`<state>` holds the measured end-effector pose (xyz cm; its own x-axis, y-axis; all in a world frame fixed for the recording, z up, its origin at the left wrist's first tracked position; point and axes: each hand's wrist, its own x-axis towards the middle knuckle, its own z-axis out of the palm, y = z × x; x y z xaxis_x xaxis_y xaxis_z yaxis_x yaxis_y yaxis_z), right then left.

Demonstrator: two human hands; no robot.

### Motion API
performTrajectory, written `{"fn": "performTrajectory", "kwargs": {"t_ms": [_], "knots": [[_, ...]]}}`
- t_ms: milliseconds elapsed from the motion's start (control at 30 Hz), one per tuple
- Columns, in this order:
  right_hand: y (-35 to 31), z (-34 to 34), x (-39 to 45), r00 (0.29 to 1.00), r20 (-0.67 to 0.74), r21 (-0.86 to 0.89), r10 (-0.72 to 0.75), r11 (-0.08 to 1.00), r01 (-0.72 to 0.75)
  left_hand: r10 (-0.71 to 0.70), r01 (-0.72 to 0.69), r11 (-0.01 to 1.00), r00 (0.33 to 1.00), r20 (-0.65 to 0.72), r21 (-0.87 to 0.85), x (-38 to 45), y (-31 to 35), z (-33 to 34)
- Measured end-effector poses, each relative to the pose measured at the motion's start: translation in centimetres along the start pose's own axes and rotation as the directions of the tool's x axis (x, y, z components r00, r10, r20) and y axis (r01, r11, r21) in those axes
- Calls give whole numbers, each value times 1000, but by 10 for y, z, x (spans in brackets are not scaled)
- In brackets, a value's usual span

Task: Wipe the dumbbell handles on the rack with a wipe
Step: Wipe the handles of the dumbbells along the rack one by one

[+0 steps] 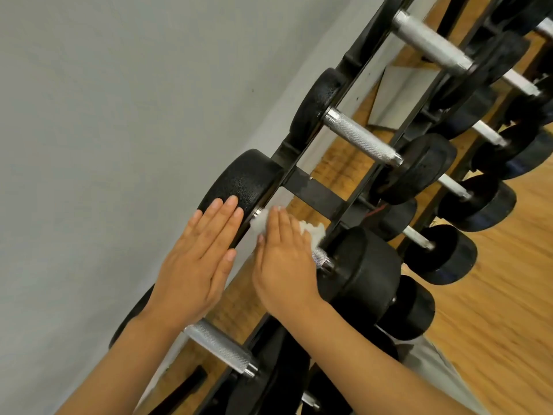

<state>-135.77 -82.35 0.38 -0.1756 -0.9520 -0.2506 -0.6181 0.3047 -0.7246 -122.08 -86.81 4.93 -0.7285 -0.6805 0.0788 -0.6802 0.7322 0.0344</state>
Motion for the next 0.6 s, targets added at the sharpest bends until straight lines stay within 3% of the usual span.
{"fn": "performTrajectory", "kwargs": {"t_ms": [100, 200, 333, 500, 600], "knots": [[12, -7, -16, 989, 47, -137, 144, 981, -136, -6, 6, 1000, 1000, -3, -23, 1, 0, 0], [8, -21, -12, 951, 190, -127, 246, 966, -225, -4, 3, 999, 1000, -5, -32, 1, 0, 0], [-4, -27, 11, 979, 151, -24, 134, 991, -131, 1, -1, 999, 1000, -9, -36, 0, -1, 1], [3, -35, 20, 994, 108, 240, 12, 970, -38, 5, -7, 999, 1000, -26, -47, 0, -1, 1], [18, -38, 1, 980, 191, 103, 61, 991, -82, 2, -3, 998, 1000, -21, -56, 0, -1, 1]]}}
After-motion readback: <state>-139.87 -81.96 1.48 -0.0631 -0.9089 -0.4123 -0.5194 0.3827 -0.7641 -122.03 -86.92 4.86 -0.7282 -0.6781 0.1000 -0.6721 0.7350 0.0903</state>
